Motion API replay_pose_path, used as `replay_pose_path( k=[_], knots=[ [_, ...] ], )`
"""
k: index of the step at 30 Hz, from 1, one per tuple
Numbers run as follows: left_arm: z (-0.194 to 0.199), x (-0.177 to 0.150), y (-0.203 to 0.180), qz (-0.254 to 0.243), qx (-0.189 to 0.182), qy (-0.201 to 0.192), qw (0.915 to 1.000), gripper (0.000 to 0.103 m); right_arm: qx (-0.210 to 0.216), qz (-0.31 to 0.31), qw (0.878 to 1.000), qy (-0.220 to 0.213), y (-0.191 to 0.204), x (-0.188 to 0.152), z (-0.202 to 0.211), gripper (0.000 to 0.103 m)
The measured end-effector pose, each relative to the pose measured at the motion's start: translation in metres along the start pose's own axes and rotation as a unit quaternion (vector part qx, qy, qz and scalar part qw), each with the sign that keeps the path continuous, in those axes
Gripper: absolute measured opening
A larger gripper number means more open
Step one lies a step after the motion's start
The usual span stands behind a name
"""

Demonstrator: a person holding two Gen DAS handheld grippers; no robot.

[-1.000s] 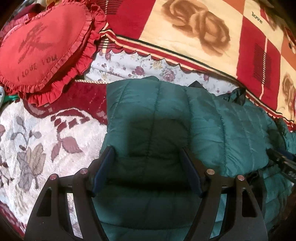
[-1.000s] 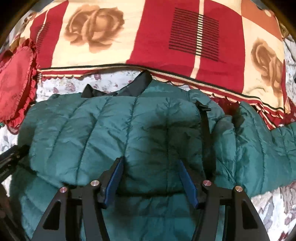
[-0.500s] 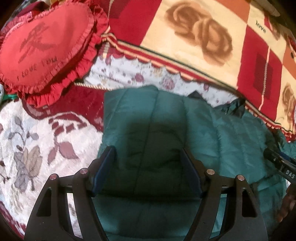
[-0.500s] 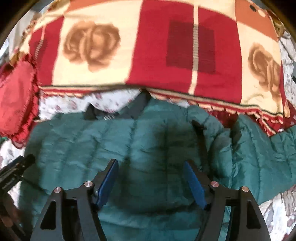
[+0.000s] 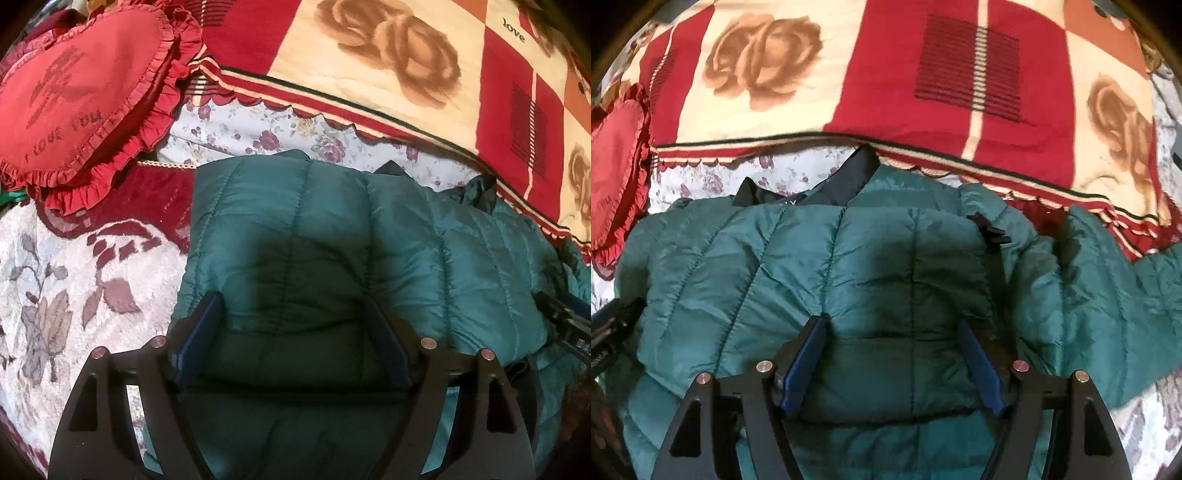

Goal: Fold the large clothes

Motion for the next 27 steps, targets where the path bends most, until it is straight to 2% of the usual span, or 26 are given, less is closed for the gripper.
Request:
replay_pose_path(
  k=[3, 6, 8, 12, 17, 22, 27],
  knots=[
    [0.01, -0.003, 0.003, 0.013, -0.012, 0.005, 0.9998, 0.08, 0.008, 0.013, 1.0, -0.008, 0.008, -0.005, 0.014, 0.073],
    [0.023, -0.009, 0.002, 0.036, -0.029, 0.01, 0.9989, 0.08, -0.012, 0.027, 0.999, 0.016, 0.006, -0.013, 0.001, 0.074],
    [0.032, -0.013, 0.0, 0.04, -0.026, 0.011, 0.9988, 0.08, -0.008, 0.024, 0.999, 0.02, 0.006, -0.013, 0.0, 0.074],
    [0.055, -0.019, -0.011, 0.029, -0.031, 0.001, 0.9991, 0.08, 0.029, -0.005, 1.0, -0.001, 0.006, -0.011, 0.03, 0.074],
    [0.077, -0.027, -0.036, 0.011, -0.035, -0.014, 0.9992, 0.08, 0.005, 0.018, 1.0, -0.019, -0.001, -0.02, 0.061, 0.074],
    [0.091, -0.035, -0.063, 0.009, -0.058, -0.016, 0.9981, 0.08, -0.01, 0.021, 0.999, -0.034, -0.016, -0.028, 0.084, 0.08],
    [0.096, -0.04, -0.078, -0.001, -0.058, -0.023, 0.9981, 0.08, -0.015, 0.007, 0.999, -0.05, -0.037, -0.029, 0.101, 0.081]
  ],
)
Point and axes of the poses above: each gripper's, at about its wrist camera, not at the fingertips, and z roughly against the way its jaws point, y to its left, x to its top, the point moved 8 cm from there along -z, roughly the way its jaws point, and after that the axes turned 10 degrees about x, right-handed, at the moved point
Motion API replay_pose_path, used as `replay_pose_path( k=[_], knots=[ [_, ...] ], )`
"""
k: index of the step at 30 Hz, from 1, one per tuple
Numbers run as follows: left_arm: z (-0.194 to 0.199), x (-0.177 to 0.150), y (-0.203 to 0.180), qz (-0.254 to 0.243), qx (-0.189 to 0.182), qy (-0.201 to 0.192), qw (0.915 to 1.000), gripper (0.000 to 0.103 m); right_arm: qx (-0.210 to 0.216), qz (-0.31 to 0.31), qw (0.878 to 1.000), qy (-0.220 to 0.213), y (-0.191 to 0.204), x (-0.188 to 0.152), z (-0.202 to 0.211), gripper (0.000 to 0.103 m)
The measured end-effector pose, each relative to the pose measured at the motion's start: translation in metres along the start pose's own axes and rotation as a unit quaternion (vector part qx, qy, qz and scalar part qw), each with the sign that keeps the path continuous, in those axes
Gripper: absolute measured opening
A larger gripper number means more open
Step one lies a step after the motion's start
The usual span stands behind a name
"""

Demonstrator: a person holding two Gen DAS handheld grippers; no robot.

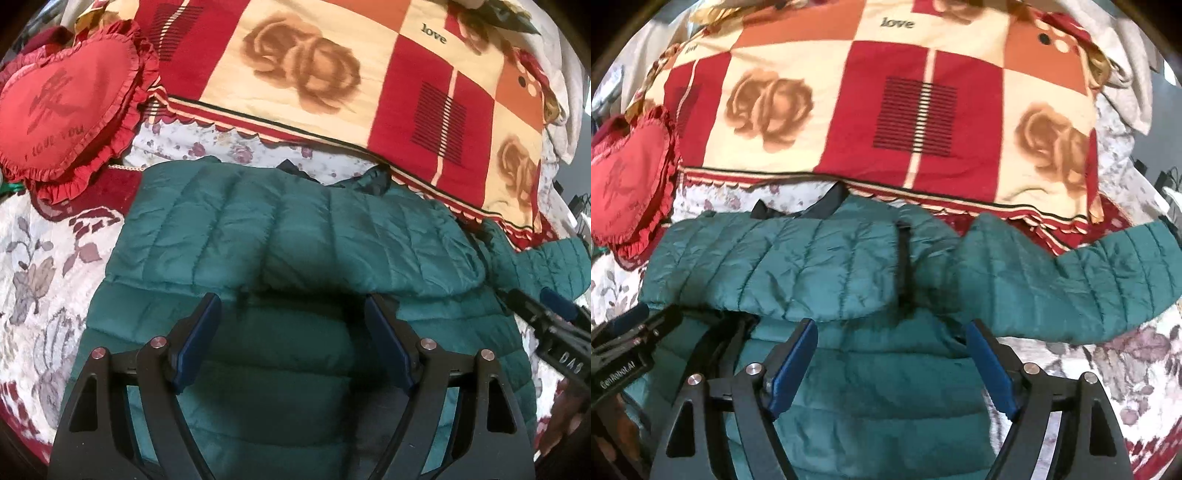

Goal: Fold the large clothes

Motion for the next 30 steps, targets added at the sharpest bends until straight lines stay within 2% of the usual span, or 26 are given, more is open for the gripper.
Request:
replay_pose_path(
  k=[7, 11, 17, 23, 30],
  knots=[
    [-0.003, -0.008, 0.01, 0.006, 0.012, 0.005, 0.9999, 0.08, -0.018, -0.029, 0.999, -0.003, -0.039, 0.001, 0.006, 0.081],
    [-0.006, -0.018, 0.023, 0.009, 0.027, 0.012, 0.9995, 0.08, -0.039, -0.05, 0.998, -0.009, -0.074, 0.005, 0.009, 0.081],
    [-0.017, -0.035, 0.03, 0.018, 0.025, 0.028, 0.9991, 0.08, -0.084, -0.081, 0.993, -0.025, -0.138, 0.015, 0.024, 0.081],
    [-0.019, -0.039, 0.027, 0.015, 0.027, 0.021, 0.9993, 0.08, -0.143, -0.133, 0.979, -0.049, -0.22, 0.019, 0.057, 0.085],
    [-0.022, -0.04, 0.026, 0.016, 0.026, 0.019, 0.9994, 0.081, -0.188, -0.223, 0.953, -0.077, -0.305, 0.001, 0.097, 0.086]
  ],
)
Point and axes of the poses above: each gripper's, at about its wrist camera, not at the fingertips, and z roughly against the way its jaws point, y to its left, x to its top, the point moved 8 cm from there along -z, roughly the way its jaws point, and after that the axes turned 10 degrees about x, right-handed, at the moved point
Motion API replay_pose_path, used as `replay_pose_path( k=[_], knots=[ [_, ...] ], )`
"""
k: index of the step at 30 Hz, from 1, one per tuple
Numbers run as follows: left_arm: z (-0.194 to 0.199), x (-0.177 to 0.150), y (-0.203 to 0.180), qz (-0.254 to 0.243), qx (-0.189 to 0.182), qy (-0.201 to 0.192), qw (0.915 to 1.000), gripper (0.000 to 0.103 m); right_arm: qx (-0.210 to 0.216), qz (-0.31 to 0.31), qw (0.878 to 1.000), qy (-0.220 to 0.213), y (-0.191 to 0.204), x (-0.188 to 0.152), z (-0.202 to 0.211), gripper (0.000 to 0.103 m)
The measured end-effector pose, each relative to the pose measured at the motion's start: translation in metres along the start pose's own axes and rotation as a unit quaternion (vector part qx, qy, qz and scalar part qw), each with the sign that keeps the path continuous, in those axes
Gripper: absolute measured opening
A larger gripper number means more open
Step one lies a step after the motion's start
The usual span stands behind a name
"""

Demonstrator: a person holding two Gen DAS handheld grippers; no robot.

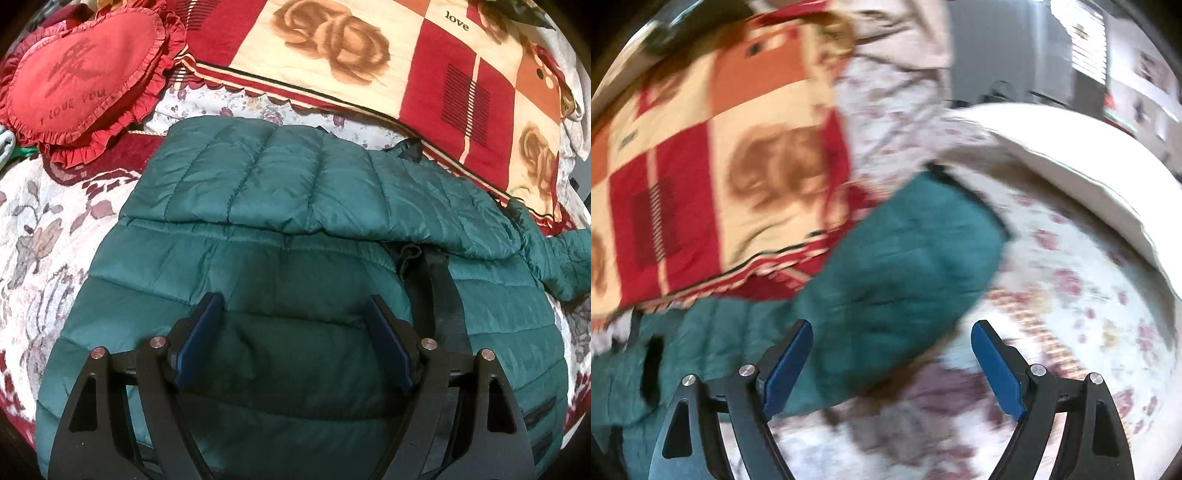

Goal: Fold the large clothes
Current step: 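Grasp the cuff of the other sleeve with the right tool and lift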

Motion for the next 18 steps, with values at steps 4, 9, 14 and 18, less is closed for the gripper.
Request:
replay_pose_path(
  k=[4, 9, 14, 18],
  knots=[
    [-0.001, -0.001, -0.002, -0.005, 0.004, -0.002, 1.0, 0.082, -0.01, -0.042, 0.999, 0.003, -0.028, 0.009, -0.009, 0.086],
    [-0.003, -0.001, -0.001, -0.001, -0.003, -0.001, 1.0, 0.082, -0.014, -0.057, 0.998, -0.001, -0.042, 0.026, -0.027, 0.086],
    [-0.004, -0.002, 0.0, -0.003, -0.002, -0.002, 1.0, 0.083, 0.024, -0.09, 0.996, 0.002, -0.048, 0.038, -0.047, 0.069],
    [-0.004, -0.002, -0.001, -0.003, -0.001, -0.002, 1.0, 0.083, 0.026, -0.097, 0.995, -0.009, -0.053, 0.043, -0.049, 0.043]
  ],
)
Point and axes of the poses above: each gripper's, at about its wrist camera, not at the fingertips, and z roughly against the way its jaws point, y to its left, x to its top, the point moved 8 cm from there along -z, roughly the way its jaws point, and after that the axes turned 10 degrees about x, right-handed, at the moved point
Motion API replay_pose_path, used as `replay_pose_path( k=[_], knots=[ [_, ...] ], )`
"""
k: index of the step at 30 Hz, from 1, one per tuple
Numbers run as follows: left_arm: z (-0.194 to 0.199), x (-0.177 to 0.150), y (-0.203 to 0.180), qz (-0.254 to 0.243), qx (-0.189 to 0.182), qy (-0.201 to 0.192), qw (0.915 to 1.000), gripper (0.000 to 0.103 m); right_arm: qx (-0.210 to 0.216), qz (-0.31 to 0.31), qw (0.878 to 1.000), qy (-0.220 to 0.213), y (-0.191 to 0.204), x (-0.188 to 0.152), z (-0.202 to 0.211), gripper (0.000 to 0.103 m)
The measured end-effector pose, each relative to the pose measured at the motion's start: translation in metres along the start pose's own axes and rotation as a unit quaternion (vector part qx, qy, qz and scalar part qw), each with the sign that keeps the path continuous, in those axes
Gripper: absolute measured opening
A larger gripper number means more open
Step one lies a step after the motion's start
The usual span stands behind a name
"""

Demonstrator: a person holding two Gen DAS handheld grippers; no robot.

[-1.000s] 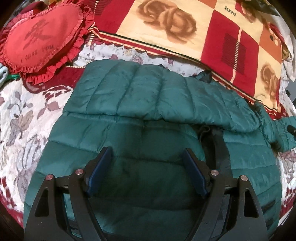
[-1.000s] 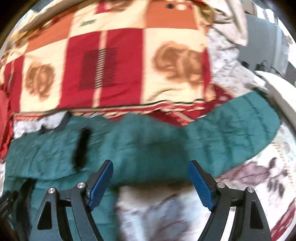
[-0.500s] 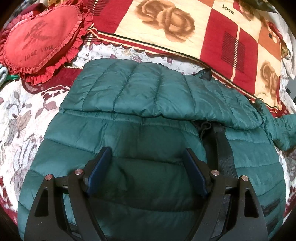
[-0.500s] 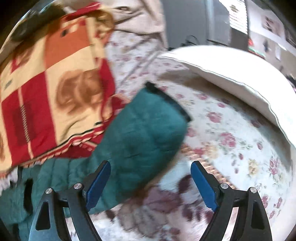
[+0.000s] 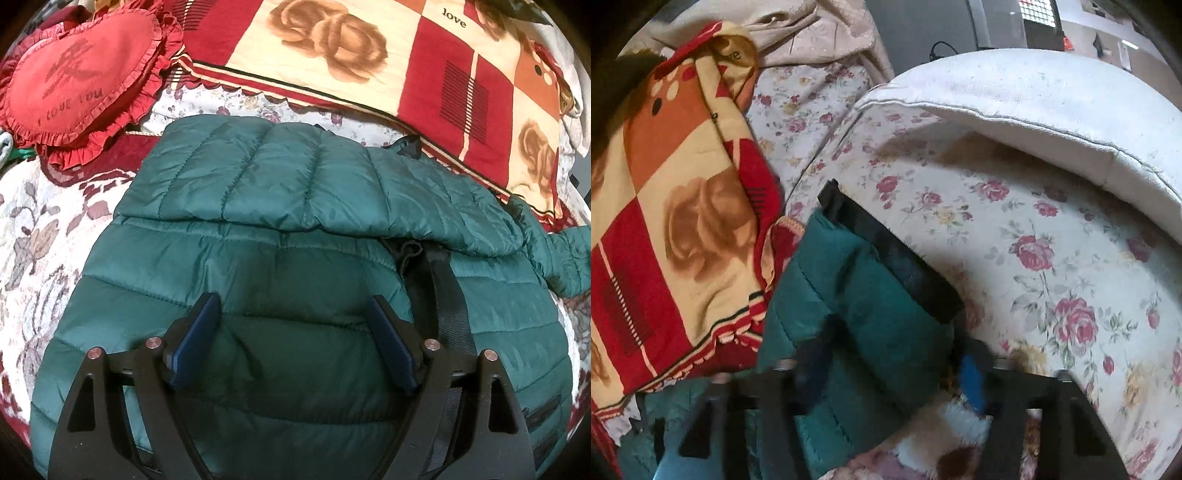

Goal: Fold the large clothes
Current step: 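Grasp the cuff of the other sleeve with the right tool and lift, then carry the held sleeve across the jacket body with the right tool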

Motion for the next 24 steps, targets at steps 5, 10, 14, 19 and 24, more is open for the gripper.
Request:
replay_pose_path(
  k=[5, 10, 14, 19, 24],
  knots=[
    [-0.001, 0.0, -0.001, 0.0, 0.001, -0.001, 1.0, 0.083, 0.04, 0.007, 0.999, -0.004, 0.013, 0.002, 0.02, 0.018],
    [-0.001, -0.001, -0.001, 0.001, -0.002, -0.001, 1.0, 0.083, 0.089, 0.042, 0.995, -0.013, 0.055, 0.0, 0.049, 0.015],
    [0.0, -0.001, -0.001, -0.003, 0.001, -0.001, 1.0, 0.083, 0.134, 0.085, 0.987, -0.006, 0.106, -0.012, 0.067, 0.015],
    [0.008, 0.001, -0.001, -0.013, 0.004, 0.0, 0.9999, 0.083, 0.179, 0.148, 0.972, 0.027, 0.177, -0.046, 0.075, 0.015],
    [0.028, 0.01, 0.008, -0.007, -0.001, -0.019, 0.9998, 0.083, 0.228, 0.196, 0.951, 0.077, 0.248, -0.098, 0.074, 0.014]
  ],
)
Point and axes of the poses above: each gripper's, at about its wrist camera, not at the fingertips, and z roughly against the way its jaws point, y to its left, x to its top, the point moved 8 cm from there along -z, roughly the way its jaws point, and after that the axes turned 10 degrees about x, right-handed, at the moved point
